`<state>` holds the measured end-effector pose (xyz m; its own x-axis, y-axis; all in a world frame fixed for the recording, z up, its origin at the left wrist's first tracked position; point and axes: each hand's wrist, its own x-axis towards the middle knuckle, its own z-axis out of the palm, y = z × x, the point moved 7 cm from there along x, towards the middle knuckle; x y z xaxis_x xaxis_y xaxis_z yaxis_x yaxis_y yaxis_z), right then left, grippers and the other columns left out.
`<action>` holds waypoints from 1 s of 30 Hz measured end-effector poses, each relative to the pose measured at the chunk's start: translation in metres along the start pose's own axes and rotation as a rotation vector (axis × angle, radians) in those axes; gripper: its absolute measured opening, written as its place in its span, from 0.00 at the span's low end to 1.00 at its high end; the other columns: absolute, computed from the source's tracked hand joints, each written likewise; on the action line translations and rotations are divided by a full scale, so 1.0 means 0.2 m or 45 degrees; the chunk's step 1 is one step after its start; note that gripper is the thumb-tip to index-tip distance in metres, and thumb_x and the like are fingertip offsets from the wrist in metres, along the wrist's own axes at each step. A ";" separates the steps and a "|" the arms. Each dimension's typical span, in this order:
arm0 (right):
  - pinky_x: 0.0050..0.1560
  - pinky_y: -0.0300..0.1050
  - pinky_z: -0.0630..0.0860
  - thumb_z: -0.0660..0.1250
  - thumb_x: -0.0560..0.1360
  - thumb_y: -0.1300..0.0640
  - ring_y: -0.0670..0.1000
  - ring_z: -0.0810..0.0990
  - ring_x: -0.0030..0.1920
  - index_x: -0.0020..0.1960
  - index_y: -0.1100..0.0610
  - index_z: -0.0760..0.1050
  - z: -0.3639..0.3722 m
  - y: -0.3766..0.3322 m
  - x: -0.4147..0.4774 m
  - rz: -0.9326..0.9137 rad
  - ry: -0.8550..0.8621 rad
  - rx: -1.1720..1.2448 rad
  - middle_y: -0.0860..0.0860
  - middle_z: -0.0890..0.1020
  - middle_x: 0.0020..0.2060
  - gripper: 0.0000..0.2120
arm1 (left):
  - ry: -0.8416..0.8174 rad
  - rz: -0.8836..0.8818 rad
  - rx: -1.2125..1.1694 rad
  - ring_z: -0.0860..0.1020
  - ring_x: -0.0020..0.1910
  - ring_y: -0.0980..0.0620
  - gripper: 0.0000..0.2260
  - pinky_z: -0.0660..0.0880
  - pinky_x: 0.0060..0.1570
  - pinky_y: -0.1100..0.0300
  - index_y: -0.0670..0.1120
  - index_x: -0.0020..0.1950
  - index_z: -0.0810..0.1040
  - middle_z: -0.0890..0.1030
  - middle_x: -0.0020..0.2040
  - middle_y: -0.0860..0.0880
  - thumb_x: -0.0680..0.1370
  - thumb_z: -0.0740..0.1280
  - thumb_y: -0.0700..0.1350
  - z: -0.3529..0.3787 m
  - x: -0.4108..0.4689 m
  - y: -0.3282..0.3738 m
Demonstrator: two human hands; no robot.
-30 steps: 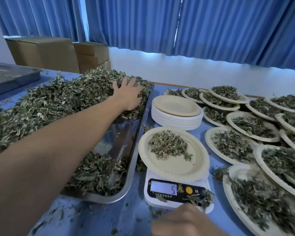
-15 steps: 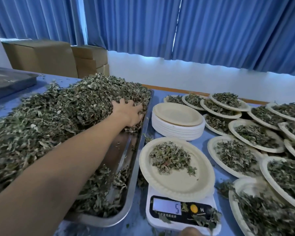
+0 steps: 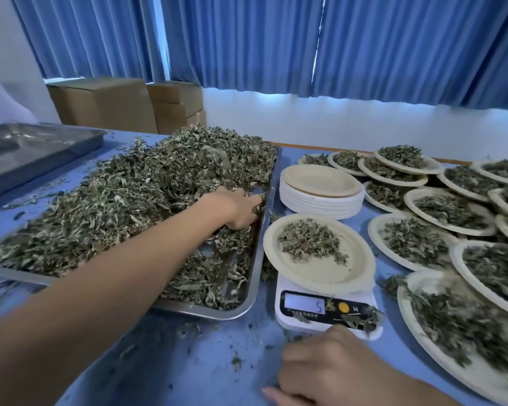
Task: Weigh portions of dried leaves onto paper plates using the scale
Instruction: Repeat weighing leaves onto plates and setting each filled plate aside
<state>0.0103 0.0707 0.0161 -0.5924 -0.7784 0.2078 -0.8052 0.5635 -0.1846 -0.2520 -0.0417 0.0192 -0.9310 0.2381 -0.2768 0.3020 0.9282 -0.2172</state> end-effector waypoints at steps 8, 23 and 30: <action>0.30 0.47 0.69 0.60 0.85 0.44 0.47 0.65 0.31 0.34 0.46 0.63 -0.02 -0.01 -0.02 -0.032 0.161 -0.080 0.46 0.63 0.30 0.21 | 0.029 0.035 -0.120 0.72 0.69 0.41 0.24 0.64 0.67 0.27 0.55 0.76 0.67 0.70 0.75 0.50 0.81 0.67 0.54 -0.08 -0.27 0.05; 0.43 0.45 0.73 0.65 0.83 0.59 0.52 0.75 0.42 0.46 0.61 0.79 -0.18 0.00 -0.03 -0.046 0.514 0.201 0.52 0.77 0.42 0.09 | 0.436 0.059 -0.500 0.78 0.55 0.45 0.07 0.75 0.57 0.49 0.53 0.47 0.83 0.82 0.59 0.50 0.74 0.76 0.54 -0.31 -0.34 -0.04; 0.57 0.51 0.74 0.62 0.82 0.62 0.56 0.77 0.60 0.64 0.60 0.79 -0.01 -0.15 0.18 -0.476 -0.045 -0.201 0.55 0.80 0.63 0.13 | 0.484 0.121 -0.618 0.80 0.44 0.51 0.06 0.70 0.44 0.58 0.51 0.40 0.82 0.82 0.43 0.54 0.76 0.75 0.49 -0.34 -0.32 -0.04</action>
<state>0.0129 0.0272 0.0308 -0.2591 -0.9452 0.1988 -0.9607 0.2734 0.0480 -0.2085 -0.0449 0.1032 -0.9395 0.3283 0.0976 0.3425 0.9008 0.2669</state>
